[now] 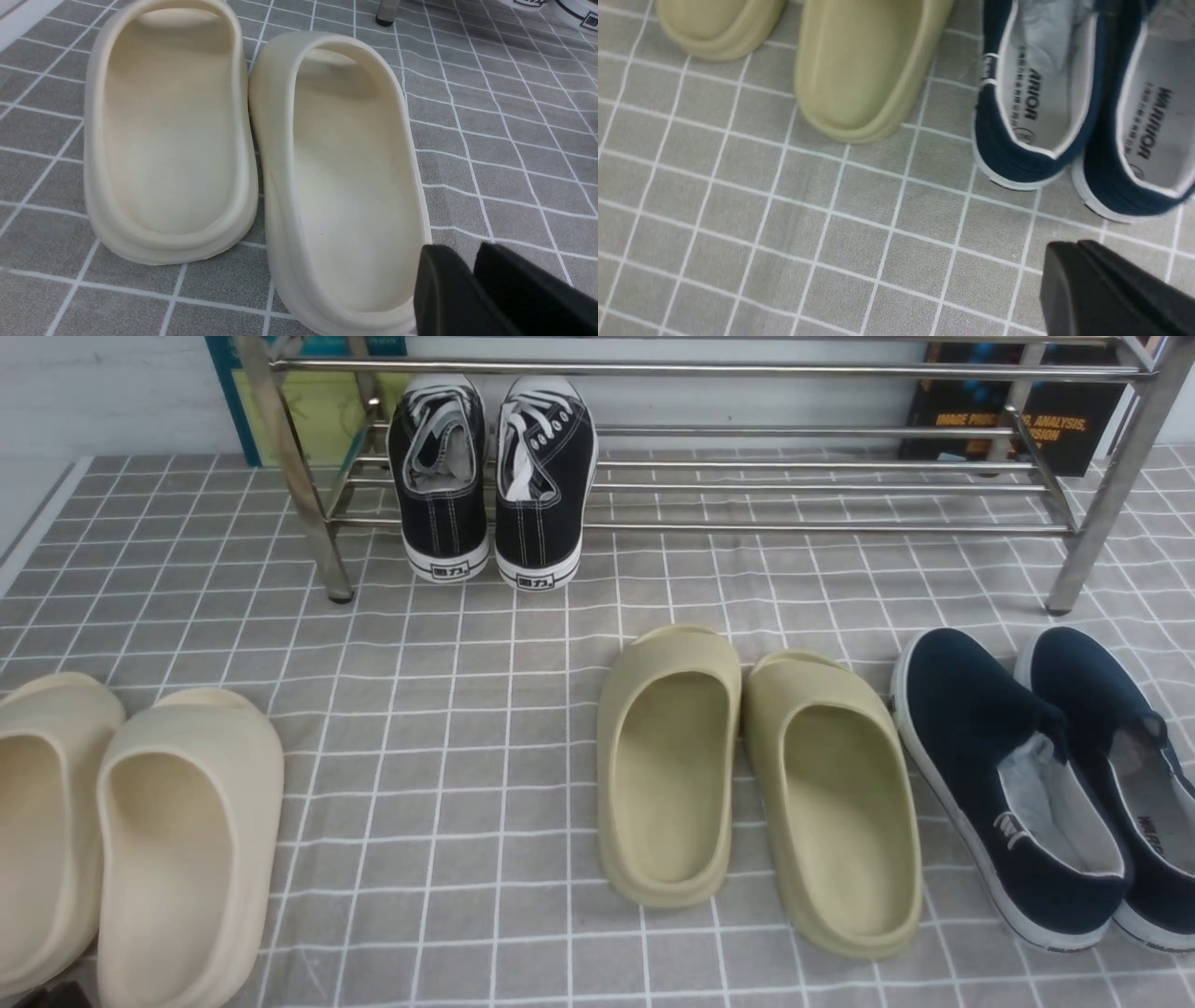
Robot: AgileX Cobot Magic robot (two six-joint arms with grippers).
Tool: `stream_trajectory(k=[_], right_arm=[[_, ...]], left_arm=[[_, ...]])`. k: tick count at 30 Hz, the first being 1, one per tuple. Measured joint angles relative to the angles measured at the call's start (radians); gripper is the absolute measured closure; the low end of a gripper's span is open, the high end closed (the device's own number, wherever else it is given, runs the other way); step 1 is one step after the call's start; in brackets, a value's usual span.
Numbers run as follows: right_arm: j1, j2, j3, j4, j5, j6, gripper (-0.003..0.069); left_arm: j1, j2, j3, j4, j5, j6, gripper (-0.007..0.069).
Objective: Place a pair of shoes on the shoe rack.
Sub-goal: Use the right arm to grab the shoe closest to it
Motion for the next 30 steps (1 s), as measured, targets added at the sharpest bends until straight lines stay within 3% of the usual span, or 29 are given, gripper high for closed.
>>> stream_trajectory(k=[3,5,7,8,10,13,18,23,25,28,29,30], right_arm=[[0.114,0.123,-0.045,-0.095,0.004,0.045,0.0622],[0.138,0.164,-0.056,-0.127,0.005,0.072,0.0596],[0.162,0.246,-0.075,-0.182,0.000,0.133,0.0522],[0.165,0.318,-0.089,-0.221,-0.021,0.182,0.0435],[0.165,0.395,-0.099,-0.269,-0.052,0.234,0.0333],[0.165,0.491,-0.107,-0.282,-0.098,0.283,0.0209],[0.169,0.600,-0.109,-0.277,-0.161,0.282,0.0106],[0.169,0.667,-0.112,-0.257,-0.182,0.278,0.0126],[0.169,0.691,-0.113,-0.255,-0.183,0.276,0.0195],[0.169,0.706,-0.118,-0.252,-0.174,0.275,0.0355],[0.169,0.707,-0.118,-0.252,-0.173,0.275,0.0368],[0.169,0.707,-0.127,-0.252,-0.152,0.275,0.0473]], left_arm=[[0.000,0.000,0.000,0.000,0.000,0.000,0.0512],[0.000,0.000,0.000,0.000,0.000,0.000,0.0512],[0.000,0.000,0.000,0.000,0.000,0.000,0.0512],[0.000,0.000,0.000,0.000,0.000,0.000,0.0512],[0.000,0.000,0.000,0.000,0.000,0.000,0.0512],[0.000,0.000,0.000,0.000,0.000,0.000,0.0512],[0.000,0.000,0.000,0.000,0.000,0.000,0.0512],[0.000,0.000,0.000,0.000,0.000,0.000,0.0512],[0.000,0.000,0.000,0.000,0.000,0.000,0.0512],[0.000,0.000,0.000,0.000,0.000,0.000,0.0512],[0.000,0.000,0.000,0.000,0.000,0.000,0.0512],[0.000,0.000,0.000,0.000,0.000,0.000,0.0512]])
